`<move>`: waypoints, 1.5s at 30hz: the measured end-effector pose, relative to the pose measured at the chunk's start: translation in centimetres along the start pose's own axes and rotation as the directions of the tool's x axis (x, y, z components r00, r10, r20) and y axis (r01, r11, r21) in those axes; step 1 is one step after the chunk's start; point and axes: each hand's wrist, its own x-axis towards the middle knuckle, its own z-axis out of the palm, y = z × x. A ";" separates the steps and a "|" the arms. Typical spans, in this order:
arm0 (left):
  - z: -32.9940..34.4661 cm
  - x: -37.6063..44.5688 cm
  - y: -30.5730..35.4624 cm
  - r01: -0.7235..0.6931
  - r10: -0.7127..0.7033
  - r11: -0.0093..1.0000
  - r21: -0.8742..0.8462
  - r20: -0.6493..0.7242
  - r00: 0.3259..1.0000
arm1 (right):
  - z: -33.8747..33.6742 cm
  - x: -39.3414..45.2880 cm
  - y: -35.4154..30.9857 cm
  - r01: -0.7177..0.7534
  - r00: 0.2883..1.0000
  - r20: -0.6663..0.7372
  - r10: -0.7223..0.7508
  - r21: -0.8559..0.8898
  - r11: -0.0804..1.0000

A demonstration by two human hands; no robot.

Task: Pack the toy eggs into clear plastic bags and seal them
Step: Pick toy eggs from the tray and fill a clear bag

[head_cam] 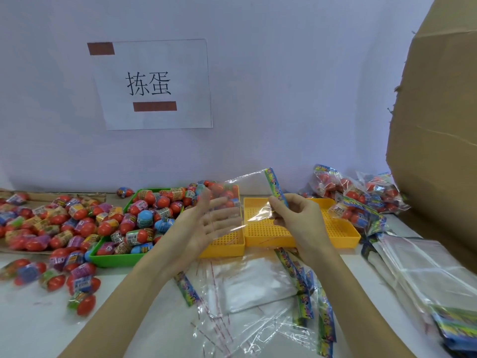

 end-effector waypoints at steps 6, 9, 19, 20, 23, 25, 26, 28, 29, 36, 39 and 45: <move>-0.5 0.4 -0.8 -0.127 0.154 0.984 0.125 -0.243 0.958 | 0.0 -0.1 0.0 -0.021 1.000 -0.004 0.021 -0.017 1.000; -0.4 0.3 -0.5 -0.155 0.200 0.971 0.181 -0.268 0.943 | 0.5 -0.1 0.0 0.053 0.990 -0.111 -0.081 -0.241 0.969; 0.2 -0.1 -1.2 -0.217 0.335 0.890 0.400 -0.253 0.907 | 4.0 -2.6 0.0 0.552 0.813 0.184 -0.552 -0.545 0.632; 0.4 -0.2 -1.2 -0.225 0.343 0.887 0.403 -0.248 0.906 | 4.5 -2.8 0.3 0.534 0.839 0.240 -0.488 -0.538 0.653; 0.7 -0.4 -1.1 -0.241 0.339 0.898 0.369 -0.228 0.913 | 5.0 -3.2 0.9 0.501 0.866 0.334 -0.373 -0.565 0.656; 0.9 -0.4 -1.1 -0.240 0.340 0.899 0.366 -0.237 0.910 | 4.8 -3.1 0.9 0.501 0.861 0.387 -0.329 -0.540 0.677; 1.0 -0.4 -1.2 -0.242 0.339 0.903 0.354 -0.246 0.908 | 4.7 -3.1 0.8 0.496 0.856 0.429 -0.288 -0.524 0.693; 1.1 -0.5 -1.2 -0.241 0.323 0.924 0.297 -0.269 0.907 | 4.7 -3.3 0.6 0.489 0.831 0.521 -0.196 -0.513 0.706; 1.1 -0.5 -1.3 -0.241 0.318 0.930 0.277 -0.278 0.906 | 4.9 -3.5 0.5 0.500 0.817 0.547 -0.182 -0.515 0.697; 1.0 0.0 -1.3 -0.238 0.292 0.949 0.208 -0.290 0.911 | 4.9 -3.5 0.4 0.568 0.822 0.392 -0.412 -0.526 0.633; 1.2 0.2 -1.2 -0.257 0.361 0.913 0.318 -0.333 0.871 | 4.7 -3.1 0.2 0.438 0.897 0.261 -0.358 -0.396 0.807; 0.6 0.2 -1.0 -0.225 0.372 0.847 0.481 -0.237 0.897 | 3.6 -2.4 -0.2 -0.041 0.961 0.275 0.012 0.097 0.994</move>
